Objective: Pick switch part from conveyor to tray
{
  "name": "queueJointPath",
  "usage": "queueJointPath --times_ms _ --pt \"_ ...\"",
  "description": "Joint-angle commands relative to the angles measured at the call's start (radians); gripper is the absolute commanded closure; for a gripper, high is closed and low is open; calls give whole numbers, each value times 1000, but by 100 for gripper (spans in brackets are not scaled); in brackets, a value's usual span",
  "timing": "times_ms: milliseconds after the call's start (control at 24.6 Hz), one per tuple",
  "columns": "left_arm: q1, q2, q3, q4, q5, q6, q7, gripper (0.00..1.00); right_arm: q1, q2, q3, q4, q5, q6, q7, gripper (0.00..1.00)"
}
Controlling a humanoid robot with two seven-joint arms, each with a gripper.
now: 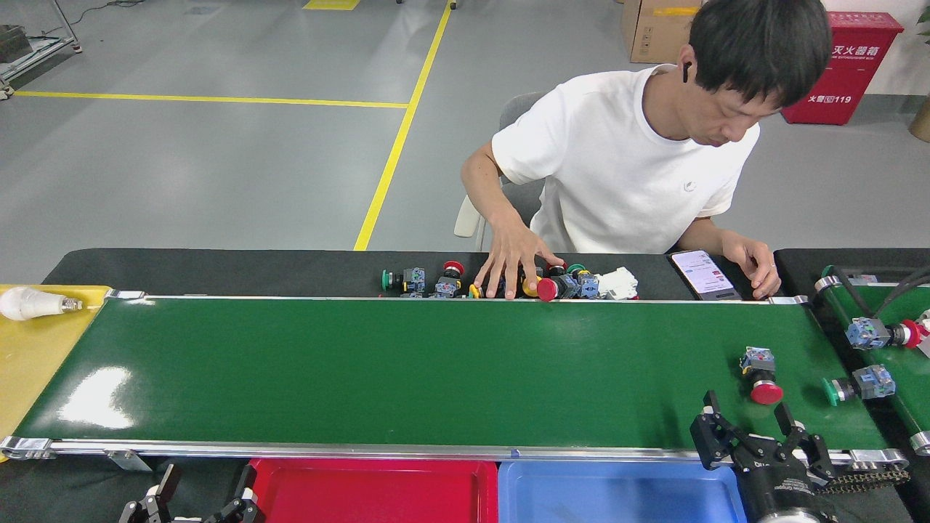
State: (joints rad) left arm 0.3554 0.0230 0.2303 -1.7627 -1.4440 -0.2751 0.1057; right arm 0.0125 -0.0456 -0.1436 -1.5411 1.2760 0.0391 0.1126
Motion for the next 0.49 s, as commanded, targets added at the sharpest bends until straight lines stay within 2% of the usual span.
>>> queueJointPath --times_ms 0,81,243,325,365,406,446 --pt "-6 -2 1 -12 -1 -1 3 0 -48 -3 1 30 0 19 1 2" --pt "-6 -2 3 -12 -1 -1 3 0 -97 -7 13 91 2 24 1 2" --pt "-18 2 -5 -12 -3 -3 -1 0 -121 -5 67 153 2 28 1 3" --pt "-38 9 -9 -12 -6 -4 -6 0 -128 -3 71 168 2 30 1 9" --pt "-47 11 -12 -12 -6 -4 -7 0 -131 -2 71 176 0 30 1 22" --pt "-53 11 -14 -12 -6 -4 -7 0 -141 0 71 187 -3 31 1 42" --pt "-53 11 -12 -12 -6 -4 -7 0 -152 -3 71 190 -6 36 1 57"
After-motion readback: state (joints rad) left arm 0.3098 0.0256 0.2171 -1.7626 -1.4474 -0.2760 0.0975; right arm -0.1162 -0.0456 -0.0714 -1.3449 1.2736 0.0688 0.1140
